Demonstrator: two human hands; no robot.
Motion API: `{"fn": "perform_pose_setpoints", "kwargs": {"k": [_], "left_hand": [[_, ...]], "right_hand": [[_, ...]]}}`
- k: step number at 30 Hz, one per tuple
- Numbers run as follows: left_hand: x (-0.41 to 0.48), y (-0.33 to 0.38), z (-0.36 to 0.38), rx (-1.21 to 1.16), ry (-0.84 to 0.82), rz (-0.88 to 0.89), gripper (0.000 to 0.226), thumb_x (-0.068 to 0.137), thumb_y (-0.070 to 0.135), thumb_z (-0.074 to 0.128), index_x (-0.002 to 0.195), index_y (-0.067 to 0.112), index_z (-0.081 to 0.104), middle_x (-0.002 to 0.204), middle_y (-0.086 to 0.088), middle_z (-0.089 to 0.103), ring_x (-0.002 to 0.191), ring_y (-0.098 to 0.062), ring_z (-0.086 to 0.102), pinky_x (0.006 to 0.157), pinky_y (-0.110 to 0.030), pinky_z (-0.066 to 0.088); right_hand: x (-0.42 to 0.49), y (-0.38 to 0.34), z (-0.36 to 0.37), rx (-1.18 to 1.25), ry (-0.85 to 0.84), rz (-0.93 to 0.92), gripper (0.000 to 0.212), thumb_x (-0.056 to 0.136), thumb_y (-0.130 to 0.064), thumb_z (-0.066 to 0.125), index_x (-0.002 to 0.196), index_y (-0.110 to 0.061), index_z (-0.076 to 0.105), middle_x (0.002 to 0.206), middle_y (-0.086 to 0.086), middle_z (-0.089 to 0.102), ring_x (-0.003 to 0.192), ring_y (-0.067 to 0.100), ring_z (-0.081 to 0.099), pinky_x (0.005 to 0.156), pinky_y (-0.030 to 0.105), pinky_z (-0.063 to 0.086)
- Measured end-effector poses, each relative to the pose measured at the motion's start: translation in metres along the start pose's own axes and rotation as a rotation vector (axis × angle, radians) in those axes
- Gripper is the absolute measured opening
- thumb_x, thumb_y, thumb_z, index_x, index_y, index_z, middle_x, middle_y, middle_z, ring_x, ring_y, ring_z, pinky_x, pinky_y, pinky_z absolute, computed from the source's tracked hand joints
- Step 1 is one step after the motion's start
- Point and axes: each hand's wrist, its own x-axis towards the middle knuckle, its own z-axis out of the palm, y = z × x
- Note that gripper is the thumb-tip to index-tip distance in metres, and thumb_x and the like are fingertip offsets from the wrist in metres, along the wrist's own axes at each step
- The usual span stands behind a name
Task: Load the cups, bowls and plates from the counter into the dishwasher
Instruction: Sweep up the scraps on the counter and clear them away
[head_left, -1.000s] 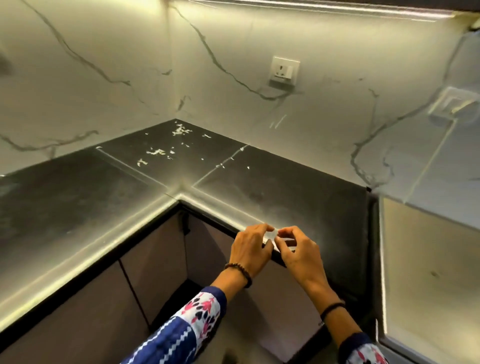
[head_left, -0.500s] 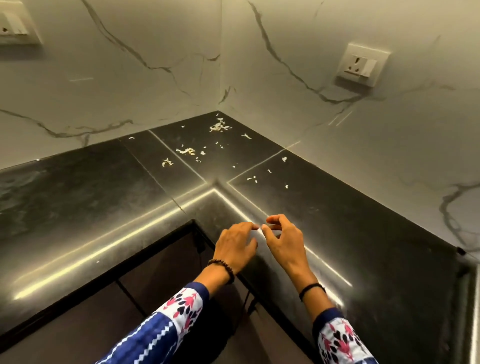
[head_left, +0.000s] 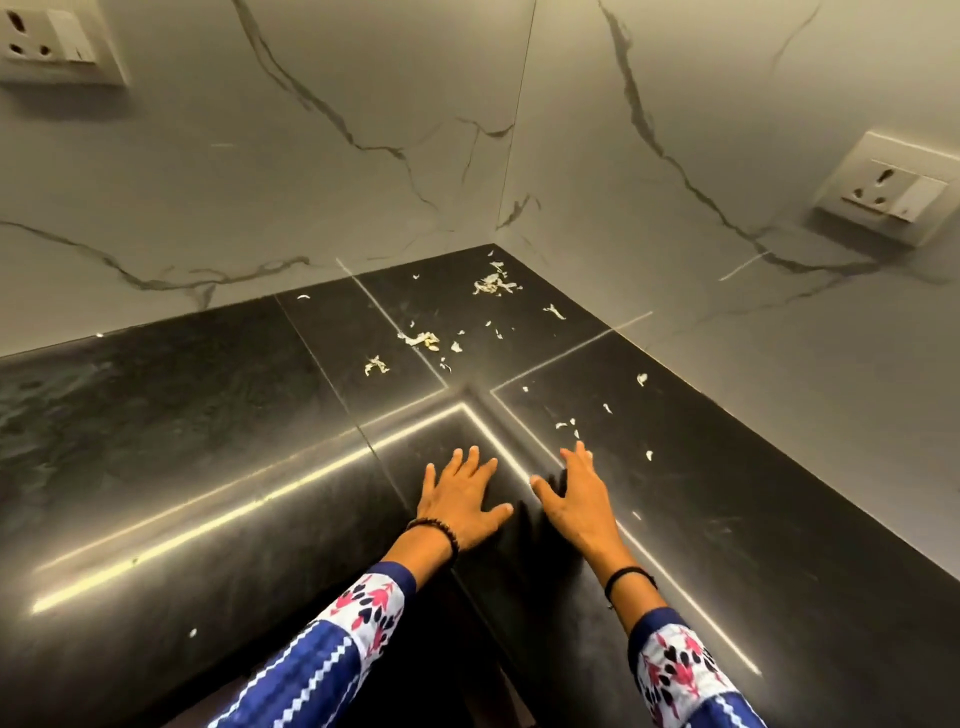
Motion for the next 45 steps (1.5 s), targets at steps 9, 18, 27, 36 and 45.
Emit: {"fn": "perform_pose_setpoints", "kwargs": {"k": [9,18,27,36,45], "left_hand": [[0.090,-0.063,-0.022,0.082,-0.165,0.177,0.102,0.076,0.080,0.046,0.154,0.033,-0.001,0.160,0.008,-0.016,0.146,-0.017,-0.022,0.115,-0.052,-0.017],[0.168,-0.070,-0.041,0.084,-0.187,0.250,0.106,0.065,0.090,0.042,0.150,0.045,-0.003,0.159,0.011,-0.020,0.144,-0.017,-0.025,0.116,-0.050,-0.016],[0.197,-0.066,-0.038,0.082,-0.139,0.297,0.107,0.058,0.098,0.034,0.147,0.053,-0.005,0.156,0.016,-0.023,0.144,-0.014,-0.027,0.117,-0.048,-0.016],[0.189,-0.057,-0.043,0.178,-0.043,0.278,0.099,0.072,0.088,0.035,0.153,0.037,0.007,0.161,0.007,-0.008,0.148,-0.014,-0.014,0.120,-0.045,-0.008],[0.194,-0.098,-0.054,0.357,0.421,0.075,0.075,0.080,0.081,0.032,0.145,0.044,0.032,0.159,-0.003,0.022,0.149,-0.027,0.010,0.114,-0.063,-0.003]], "right_hand": [[0.091,-0.021,0.038,-0.244,-0.033,0.197,0.078,0.104,-0.053,0.031,0.159,-0.009,-0.003,0.167,0.014,-0.011,0.153,0.028,-0.016,0.123,0.043,-0.006],[0.106,-0.010,0.032,-0.163,0.219,0.169,0.075,0.104,-0.049,0.039,0.159,-0.009,0.008,0.168,0.005,-0.003,0.154,0.018,-0.012,0.122,0.032,-0.005],[0.117,0.036,-0.003,-0.254,0.244,0.531,0.086,0.098,-0.067,0.022,0.160,-0.011,0.000,0.165,0.021,-0.011,0.152,0.036,-0.016,0.124,0.048,-0.007],[0.193,-0.010,0.029,-0.197,0.111,0.115,0.074,0.103,-0.057,0.025,0.160,-0.014,0.004,0.167,0.009,-0.007,0.154,0.022,-0.013,0.124,0.037,-0.008],[0.235,0.031,-0.007,-0.292,0.320,0.261,0.078,0.102,-0.059,0.025,0.158,-0.005,0.018,0.165,0.023,0.000,0.153,0.036,-0.009,0.125,0.048,-0.003]]}}
